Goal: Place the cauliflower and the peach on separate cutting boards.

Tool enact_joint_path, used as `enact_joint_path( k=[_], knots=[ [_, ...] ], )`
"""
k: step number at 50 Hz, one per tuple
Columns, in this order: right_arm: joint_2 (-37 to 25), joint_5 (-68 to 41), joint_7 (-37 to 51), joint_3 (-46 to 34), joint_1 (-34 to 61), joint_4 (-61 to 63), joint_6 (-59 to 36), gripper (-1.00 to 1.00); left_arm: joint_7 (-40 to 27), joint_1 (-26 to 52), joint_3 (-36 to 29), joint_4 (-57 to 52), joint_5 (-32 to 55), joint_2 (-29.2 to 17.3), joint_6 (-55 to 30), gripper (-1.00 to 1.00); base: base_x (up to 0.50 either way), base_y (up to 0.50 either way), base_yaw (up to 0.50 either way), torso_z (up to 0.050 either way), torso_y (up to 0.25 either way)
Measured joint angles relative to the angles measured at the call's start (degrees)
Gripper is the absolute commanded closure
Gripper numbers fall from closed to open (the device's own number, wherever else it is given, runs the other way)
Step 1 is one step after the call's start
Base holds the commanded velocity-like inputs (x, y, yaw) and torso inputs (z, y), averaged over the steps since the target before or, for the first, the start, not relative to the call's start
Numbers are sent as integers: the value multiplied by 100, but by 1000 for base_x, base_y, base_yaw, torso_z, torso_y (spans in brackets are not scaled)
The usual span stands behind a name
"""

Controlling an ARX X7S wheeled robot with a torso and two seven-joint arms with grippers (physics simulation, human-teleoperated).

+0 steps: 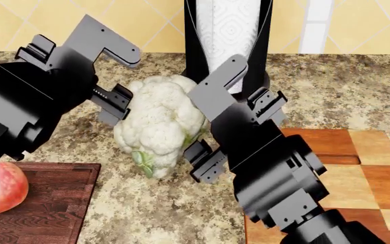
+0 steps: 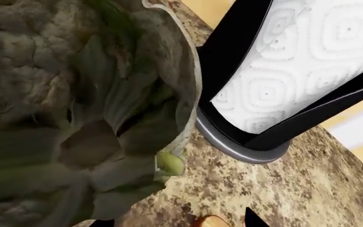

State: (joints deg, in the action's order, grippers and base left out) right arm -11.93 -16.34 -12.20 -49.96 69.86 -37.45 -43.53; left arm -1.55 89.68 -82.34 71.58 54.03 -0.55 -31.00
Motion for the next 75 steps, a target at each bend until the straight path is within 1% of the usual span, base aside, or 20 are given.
enact_joint_path(
  k=[8, 14, 20, 30, 34, 40, 46, 52, 57, 61, 67, 75],
  knots=[
    [-149, 47, 66, 36, -79, 228, 74, -100, 13, 162, -296, -164, 487, -48, 191, -100, 0, 0, 0, 0, 0],
    [-431, -12, 297, 211, -236, 836, -139, -100, -40, 298, -393, -484, 825, -143, 281, -100, 0, 0, 0, 0, 0],
    [-789, -156, 588, 514, -425, 1676, -515, -100, -521, 351, -314, -1636, 1209, -645, 162, -100, 0, 0, 0, 0, 0],
    [-1425, -659, 1100, 1194, -732, 3230, -1344, -100, -1514, 433, 103, -3752, 1592, -1521, -201, -100, 0, 0, 0, 0, 0],
    [-1734, -874, 1325, 1555, -929, 3881, -1734, -100, -1853, 427, 252, -4458, 1770, -1723, -328, -100, 0, 0, 0, 0, 0],
    [-2217, -1302, 1640, 2114, -1348, 4871, -2354, -100, -2351, 369, 466, -5327, 2032, -1846, -472, -100, 0, 0, 0, 0, 0],
    [-2694, -1762, 1935, 2785, -1881, 5798, -2979, -100, -2834, 266, 618, -5988, 2185, -1752, -566, -100, 0, 0, 0, 0, 0],
    [-3136, -2206, 2122, 3465, -2462, 6466, -3421, -100, -3146, 155, 678, -6306, 2185, -1463, -621, -100, 0, 0, 0, 0, 0],
    [-3548, -2432, 2192, 3972, -2872, 6795, -3684, -100, -3140, -19, 595, -6177, 2071, -1087, -554, -100, 0, 0, 0, 0, 0],
    [-3900, -2492, 2183, 4266, -3146, 6865, -3744, -100, -3000, -134, 239, -5891, 2126, -824, -247, -100, 0, 0, 0, 0, 0],
    [-4321, -2313, 2089, 4368, -3459, 6557, -3455, -100, -2768, -426, -234, -5590, 2274, -571, 123, -100, 0, 0, 0, 0, 0],
    [-4507, -1859, 1818, 4022, -3259, 5829, -2870, -100, -2800, -574, -211, -5642, 1799, -411, 344, -100, 0, 0, 0, 0, 0]
  ],
)
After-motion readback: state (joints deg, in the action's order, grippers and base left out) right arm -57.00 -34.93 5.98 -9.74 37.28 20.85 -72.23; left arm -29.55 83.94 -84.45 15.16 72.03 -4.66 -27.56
